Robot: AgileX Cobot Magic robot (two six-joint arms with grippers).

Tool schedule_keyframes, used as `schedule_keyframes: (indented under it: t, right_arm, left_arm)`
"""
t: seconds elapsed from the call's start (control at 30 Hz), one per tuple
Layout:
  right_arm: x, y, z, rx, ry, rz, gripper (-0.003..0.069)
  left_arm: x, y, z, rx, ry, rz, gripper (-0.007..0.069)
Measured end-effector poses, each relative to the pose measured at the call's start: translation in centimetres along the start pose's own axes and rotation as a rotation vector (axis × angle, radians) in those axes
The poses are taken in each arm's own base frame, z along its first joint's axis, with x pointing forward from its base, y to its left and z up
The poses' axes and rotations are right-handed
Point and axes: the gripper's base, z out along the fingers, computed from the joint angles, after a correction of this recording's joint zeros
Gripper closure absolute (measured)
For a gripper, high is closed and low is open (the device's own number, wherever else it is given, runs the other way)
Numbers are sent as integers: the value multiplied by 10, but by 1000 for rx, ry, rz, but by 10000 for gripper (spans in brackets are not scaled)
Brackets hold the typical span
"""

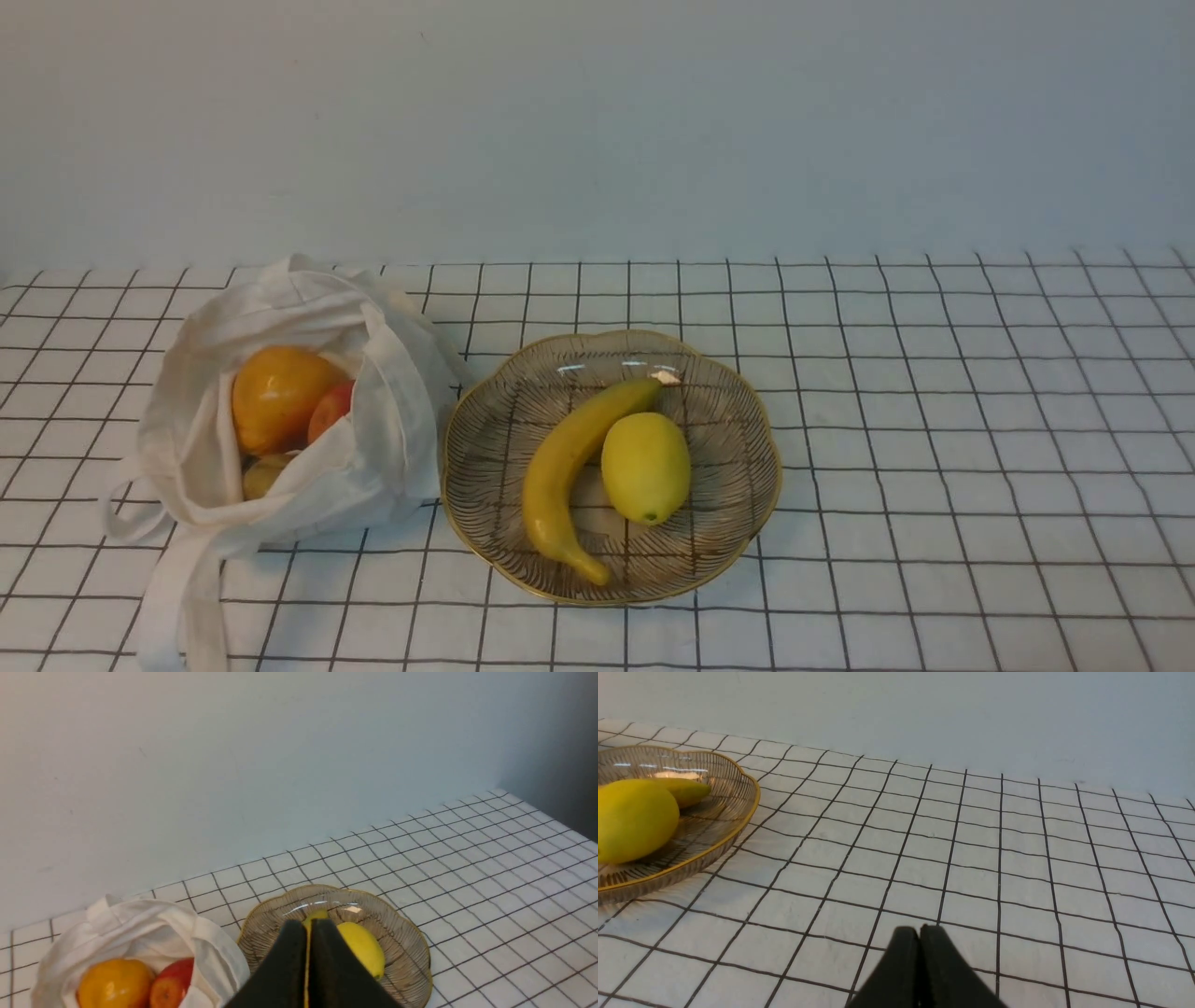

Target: Take the fruit out of the bag on the white checkered tablecloth and place them on the plate.

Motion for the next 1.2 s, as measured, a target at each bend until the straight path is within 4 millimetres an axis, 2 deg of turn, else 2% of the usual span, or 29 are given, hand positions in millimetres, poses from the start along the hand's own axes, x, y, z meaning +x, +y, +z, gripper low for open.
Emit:
schedule_keyframes:
  t: [0.03,0.07,0.1,0.13,0.23,0.4,0.53,0.67,0.77,1.2]
  right_arm:
    - [0,0,0,0,0,0,673]
    - [0,0,0,0,0,0,673]
    - [0,0,0,0,0,0,673]
    - [0,0,0,0,0,0,673]
    - [0,0,0,0,0,0,673]
    - [0,0,0,0,0,0,673]
    - [0,0,0,0,0,0,673]
    - [0,0,0,0,0,-1,673]
    - [0,0,0,0,0,-1,673]
    - [0,0,0,0,0,-1,673]
  left_arm:
    - [0,0,-1,-2,-3,-1,632]
    - [12,2,-1,-25,0,-5,632]
    - [16,2,1,-29,8,-5,632]
    - [32,5,1,-70,-3,-14,632]
    - [62,9,6,-141,-14,-17,632]
    - [135,19,18,-325,-12,-42,632]
    - [175,24,24,-407,22,-62,632]
    - [205,27,32,-421,103,-74,632]
    - [210,27,34,-421,113,-74,632]
    - [210,27,34,-416,99,-86,632]
